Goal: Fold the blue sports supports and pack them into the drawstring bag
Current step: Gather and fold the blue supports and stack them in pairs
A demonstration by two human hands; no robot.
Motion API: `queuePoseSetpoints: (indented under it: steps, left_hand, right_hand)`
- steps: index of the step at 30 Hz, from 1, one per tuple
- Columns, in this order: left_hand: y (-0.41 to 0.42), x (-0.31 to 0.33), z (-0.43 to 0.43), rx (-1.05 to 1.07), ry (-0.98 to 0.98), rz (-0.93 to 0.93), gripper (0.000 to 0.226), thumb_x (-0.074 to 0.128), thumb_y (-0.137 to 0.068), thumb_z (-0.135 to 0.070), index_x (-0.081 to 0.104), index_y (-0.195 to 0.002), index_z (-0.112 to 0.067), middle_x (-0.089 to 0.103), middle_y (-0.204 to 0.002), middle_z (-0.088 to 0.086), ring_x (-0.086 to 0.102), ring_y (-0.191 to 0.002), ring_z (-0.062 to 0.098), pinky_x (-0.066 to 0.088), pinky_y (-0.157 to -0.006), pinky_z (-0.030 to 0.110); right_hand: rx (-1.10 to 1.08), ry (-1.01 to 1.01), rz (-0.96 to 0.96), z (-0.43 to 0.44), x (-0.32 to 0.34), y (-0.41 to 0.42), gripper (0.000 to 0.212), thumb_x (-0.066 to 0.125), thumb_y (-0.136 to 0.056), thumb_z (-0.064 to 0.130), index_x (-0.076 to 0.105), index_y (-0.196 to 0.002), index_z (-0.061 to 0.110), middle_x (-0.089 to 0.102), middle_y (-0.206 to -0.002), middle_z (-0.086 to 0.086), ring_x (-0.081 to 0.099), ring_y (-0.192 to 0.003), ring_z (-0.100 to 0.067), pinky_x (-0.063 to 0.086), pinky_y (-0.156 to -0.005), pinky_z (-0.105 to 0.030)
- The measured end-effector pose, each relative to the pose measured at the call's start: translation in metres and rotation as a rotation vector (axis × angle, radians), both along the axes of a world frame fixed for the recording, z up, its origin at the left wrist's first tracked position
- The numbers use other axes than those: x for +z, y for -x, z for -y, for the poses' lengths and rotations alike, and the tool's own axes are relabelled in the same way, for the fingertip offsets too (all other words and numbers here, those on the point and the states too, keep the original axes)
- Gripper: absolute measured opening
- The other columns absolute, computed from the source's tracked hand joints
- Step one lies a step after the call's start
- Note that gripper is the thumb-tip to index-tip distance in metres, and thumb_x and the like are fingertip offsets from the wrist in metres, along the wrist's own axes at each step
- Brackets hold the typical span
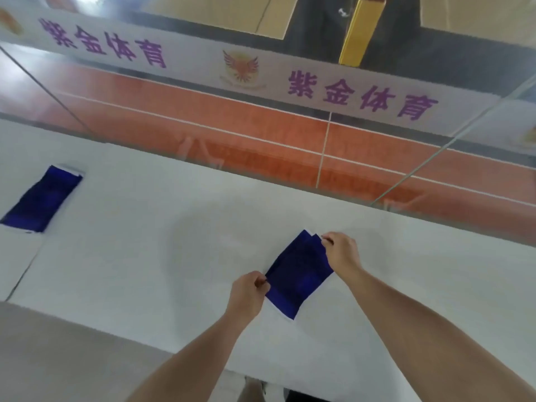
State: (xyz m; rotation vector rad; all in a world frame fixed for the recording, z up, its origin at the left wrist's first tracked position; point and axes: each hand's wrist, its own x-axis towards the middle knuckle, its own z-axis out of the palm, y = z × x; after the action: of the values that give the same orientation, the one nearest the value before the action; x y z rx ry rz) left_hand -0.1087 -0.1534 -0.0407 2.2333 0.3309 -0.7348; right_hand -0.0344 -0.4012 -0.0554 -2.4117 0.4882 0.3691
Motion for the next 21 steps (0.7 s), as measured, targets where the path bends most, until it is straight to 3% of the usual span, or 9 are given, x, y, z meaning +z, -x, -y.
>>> queuePoseSetpoints:
  steps: [3,7,10,13,16,19,21]
  left_hand:
    - [-0.001,-0.009,0.0,0.053,-0.019,0.007,0.008,0.06,-0.096,-0.019,0.067,-0.094,-0.016,0.068,-0.088,-0.004,0.063,-0.082,0.015,0.044,-0.068,0.02]
    - [-0.007,-0.018,-0.003,0.102,-0.035,0.001,0.01,0.061,-0.095,-0.021,0.07,-0.095,-0.015,0.07,-0.088,-0.003,0.063,-0.083,0.016,0.043,-0.07,0.023]
    - [-0.011,-0.023,-0.003,0.116,-0.045,0.001,0.01,0.062,-0.094,-0.021,0.071,-0.093,-0.016,0.07,-0.086,-0.004,0.064,-0.081,0.016,0.044,-0.07,0.023]
    - [-0.01,-0.03,-0.003,0.107,-0.065,-0.035,0.011,0.063,-0.092,-0.023,0.069,-0.088,-0.015,0.069,-0.081,-0.004,0.064,-0.076,0.016,0.042,-0.062,0.02]
    - [-0.007,-0.034,-0.002,0.108,-0.088,-0.085,0.013,0.063,-0.091,-0.025,0.065,-0.083,-0.015,0.066,-0.077,-0.004,0.06,-0.071,0.015,0.04,-0.057,0.019]
    - [-0.001,-0.034,-0.002,0.082,-0.107,-0.055,0.01,0.062,-0.089,-0.025,0.059,-0.082,-0.019,0.059,-0.082,-0.005,0.056,-0.077,0.016,0.043,-0.066,0.026]
    - [0.005,-0.032,0.0,0.05,-0.102,-0.026,0.008,0.063,-0.089,-0.026,0.057,-0.093,-0.022,0.053,-0.095,-0.005,0.056,-0.083,0.016,0.042,-0.073,0.025]
  right_hand:
    - [0.055,0.005,-0.013,-0.006,-0.01,-0.012,0.021,0.051,-0.095,0.011,0.065,-0.087,-0.002,0.066,-0.086,-0.018,0.061,-0.084,-0.035,0.053,-0.075,-0.047]
    - [0.091,0.01,-0.01,-0.012,-0.017,-0.024,0.029,0.049,-0.095,0.013,0.059,-0.068,0.007,0.059,-0.071,-0.006,0.053,-0.068,-0.023,0.048,-0.066,-0.042]
    - [0.125,0.033,-0.014,-0.015,-0.021,-0.027,0.036,0.048,-0.095,0.01,0.052,-0.06,0.011,0.05,-0.065,-0.01,0.047,-0.063,-0.027,0.04,-0.058,-0.037]
    - [0.135,0.056,-0.04,-0.017,-0.026,-0.03,0.025,0.048,-0.094,0.009,0.065,-0.078,0.001,0.06,-0.083,-0.023,0.057,-0.077,-0.04,0.052,-0.068,-0.047]
    - [0.164,0.096,-0.066,-0.018,-0.028,-0.031,0.023,0.047,-0.098,0.013,0.069,-0.092,0.014,0.06,-0.099,-0.008,0.059,-0.088,-0.028,0.05,-0.076,-0.038]
    - [0.256,0.201,-0.068,-0.019,-0.028,-0.03,0.023,0.048,-0.101,0.023,0.065,-0.116,0.02,0.058,-0.117,-0.002,0.055,-0.106,-0.024,0.045,-0.094,-0.038]
    - [0.304,0.252,-0.099,-0.019,-0.024,-0.03,0.028,0.047,-0.101,0.033,0.061,-0.122,0.021,0.054,-0.124,-0.003,0.051,-0.113,-0.026,0.043,-0.098,-0.04]
